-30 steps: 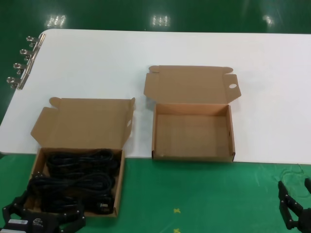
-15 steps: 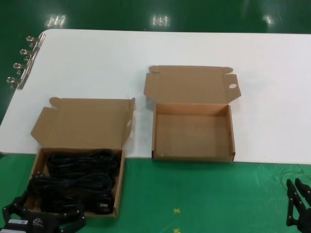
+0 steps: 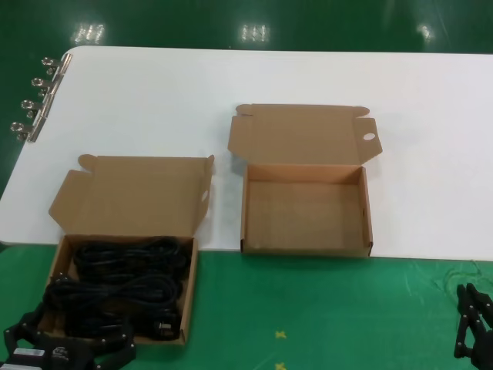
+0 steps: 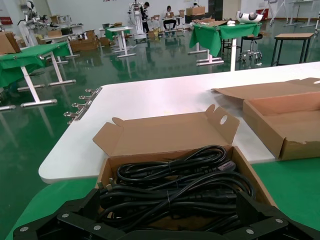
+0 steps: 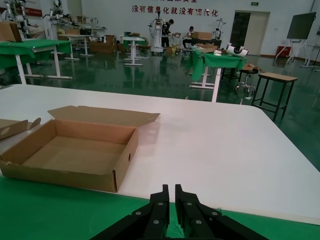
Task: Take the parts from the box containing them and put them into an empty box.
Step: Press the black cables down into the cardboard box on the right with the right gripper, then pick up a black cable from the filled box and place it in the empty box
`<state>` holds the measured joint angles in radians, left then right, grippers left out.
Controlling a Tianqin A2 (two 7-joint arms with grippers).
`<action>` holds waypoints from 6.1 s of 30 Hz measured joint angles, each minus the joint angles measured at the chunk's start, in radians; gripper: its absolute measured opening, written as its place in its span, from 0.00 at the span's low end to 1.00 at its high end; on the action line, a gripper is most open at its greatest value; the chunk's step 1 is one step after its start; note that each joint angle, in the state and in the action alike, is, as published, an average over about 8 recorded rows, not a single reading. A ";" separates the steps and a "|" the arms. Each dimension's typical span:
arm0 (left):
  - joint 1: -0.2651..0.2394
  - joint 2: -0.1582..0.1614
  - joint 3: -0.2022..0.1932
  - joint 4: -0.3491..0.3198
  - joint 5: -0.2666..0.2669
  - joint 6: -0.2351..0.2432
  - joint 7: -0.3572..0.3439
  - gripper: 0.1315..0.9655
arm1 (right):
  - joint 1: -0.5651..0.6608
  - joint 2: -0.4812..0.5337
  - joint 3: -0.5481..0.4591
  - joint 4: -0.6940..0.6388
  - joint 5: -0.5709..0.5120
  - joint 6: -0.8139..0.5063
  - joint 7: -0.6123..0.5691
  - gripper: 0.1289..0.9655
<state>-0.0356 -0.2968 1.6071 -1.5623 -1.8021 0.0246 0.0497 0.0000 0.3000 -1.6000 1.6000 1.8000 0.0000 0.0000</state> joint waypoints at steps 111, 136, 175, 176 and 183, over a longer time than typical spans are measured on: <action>-0.767 -0.226 0.340 0.457 1.012 0.725 -0.109 0.41 | 0.000 0.000 0.000 0.000 0.000 0.000 0.001 1.00; -0.701 -0.279 0.314 0.322 1.001 0.763 -0.158 0.10 | 0.000 0.000 0.000 0.000 0.000 0.000 0.001 1.00; -0.717 0.195 0.374 0.287 1.149 0.418 0.007 0.10 | 0.000 0.000 0.000 0.000 0.000 0.000 0.000 1.00; -0.723 0.208 0.379 0.309 1.140 0.392 0.026 0.10 | 0.000 0.000 0.000 0.000 0.000 0.000 0.000 1.00; -0.764 0.249 0.434 0.448 1.046 0.238 0.153 0.10 | 0.000 0.000 0.000 0.000 0.000 0.000 0.000 1.00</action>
<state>-0.8001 -0.0477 2.0410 -1.1143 -0.7557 0.2630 0.2029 0.0000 0.3001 -1.6000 1.6000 1.7997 0.0001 0.0002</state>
